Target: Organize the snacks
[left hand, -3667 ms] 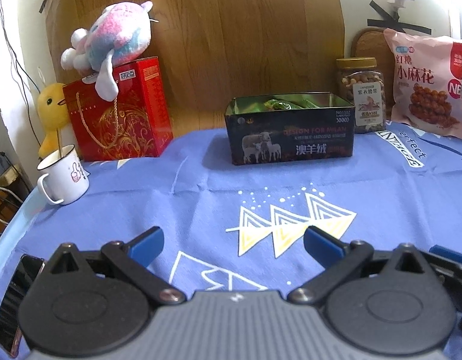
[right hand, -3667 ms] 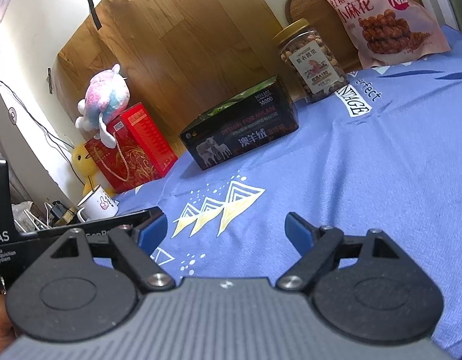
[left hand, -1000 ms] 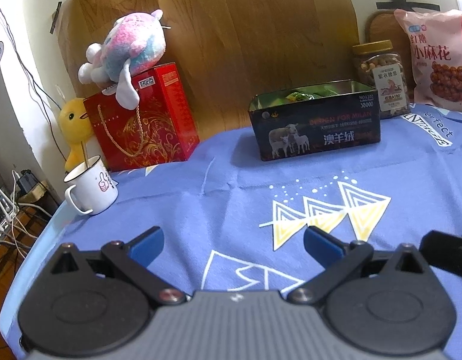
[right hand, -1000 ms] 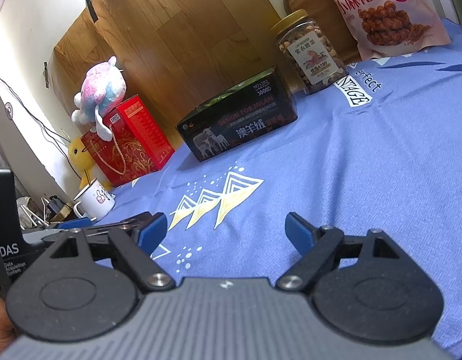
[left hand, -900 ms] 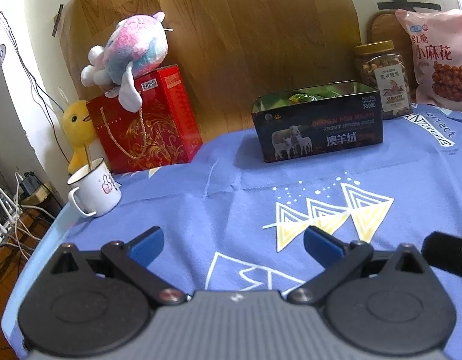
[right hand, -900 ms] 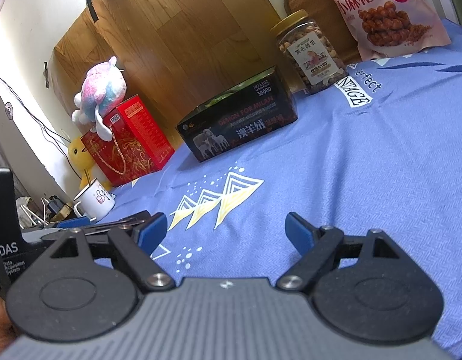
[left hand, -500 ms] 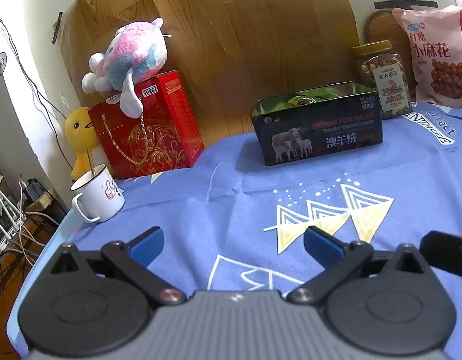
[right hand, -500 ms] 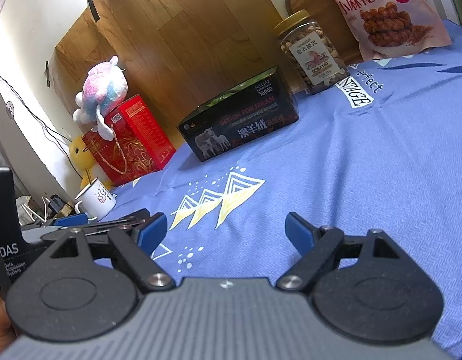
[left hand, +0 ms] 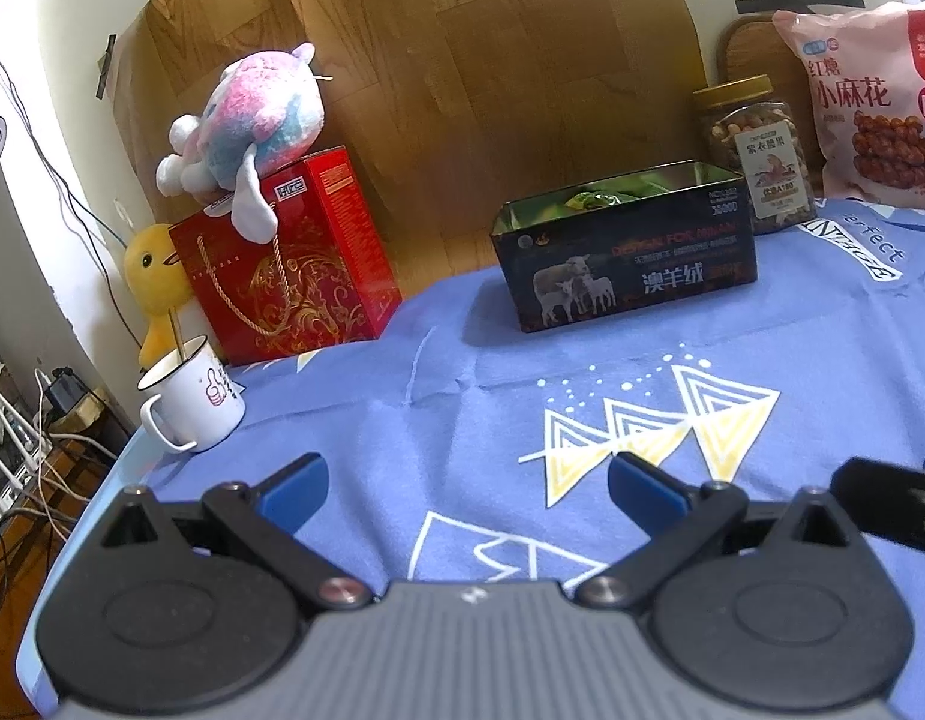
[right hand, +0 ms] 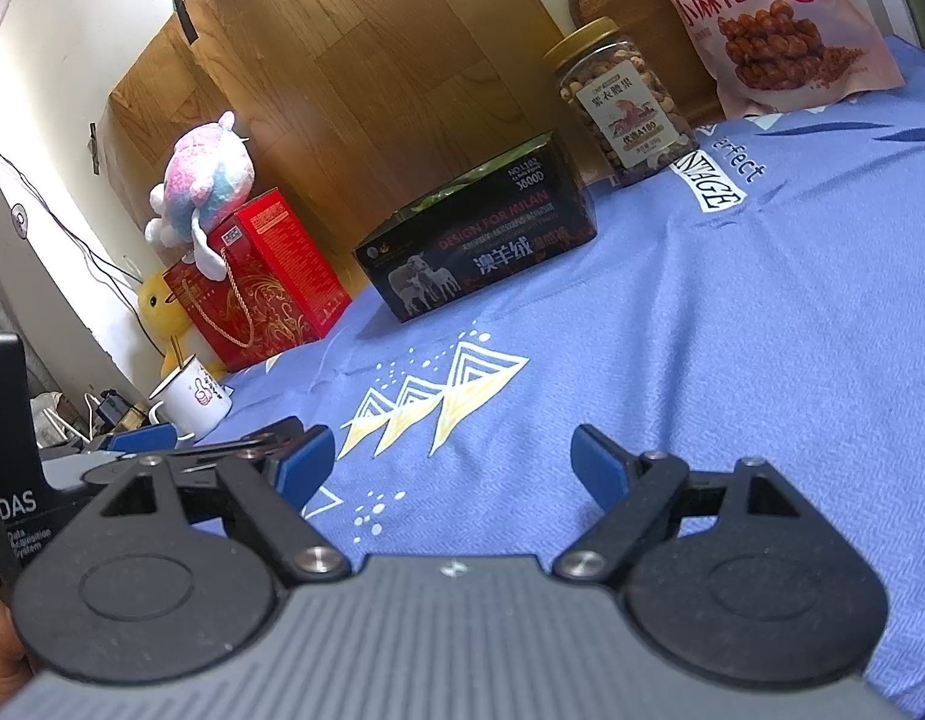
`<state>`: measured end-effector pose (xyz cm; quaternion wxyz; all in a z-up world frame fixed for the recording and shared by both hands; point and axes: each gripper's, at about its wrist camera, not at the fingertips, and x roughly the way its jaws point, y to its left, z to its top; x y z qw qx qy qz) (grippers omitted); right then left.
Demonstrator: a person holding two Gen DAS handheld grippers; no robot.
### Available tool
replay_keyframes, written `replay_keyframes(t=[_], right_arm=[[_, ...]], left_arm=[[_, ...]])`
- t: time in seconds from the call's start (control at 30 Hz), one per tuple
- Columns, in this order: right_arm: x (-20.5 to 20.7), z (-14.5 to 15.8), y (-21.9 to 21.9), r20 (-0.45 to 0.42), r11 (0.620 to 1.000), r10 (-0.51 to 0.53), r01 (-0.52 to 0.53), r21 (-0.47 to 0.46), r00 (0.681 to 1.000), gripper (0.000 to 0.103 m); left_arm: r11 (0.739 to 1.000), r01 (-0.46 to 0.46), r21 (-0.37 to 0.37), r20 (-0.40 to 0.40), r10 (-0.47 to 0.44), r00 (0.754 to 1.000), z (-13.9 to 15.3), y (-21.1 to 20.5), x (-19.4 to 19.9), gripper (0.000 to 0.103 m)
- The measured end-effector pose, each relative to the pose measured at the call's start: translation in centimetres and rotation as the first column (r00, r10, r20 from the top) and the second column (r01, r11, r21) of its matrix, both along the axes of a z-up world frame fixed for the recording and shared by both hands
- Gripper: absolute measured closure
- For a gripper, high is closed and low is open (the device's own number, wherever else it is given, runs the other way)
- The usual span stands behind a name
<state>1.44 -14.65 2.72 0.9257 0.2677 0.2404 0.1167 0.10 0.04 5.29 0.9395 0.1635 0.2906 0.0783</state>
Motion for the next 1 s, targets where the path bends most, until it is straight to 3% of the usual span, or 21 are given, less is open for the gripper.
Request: replay_keyframes(t=[1.0], right_arm=[[0.05,-0.05,-0.12,-0.006,1.000,0.012,-0.012,0.002,1.000,0.015]], left_arm=[[0.999,0.020,-0.043,-0.029,-0.022,0.999,-0.01,0.32,-0.13,0.000]])
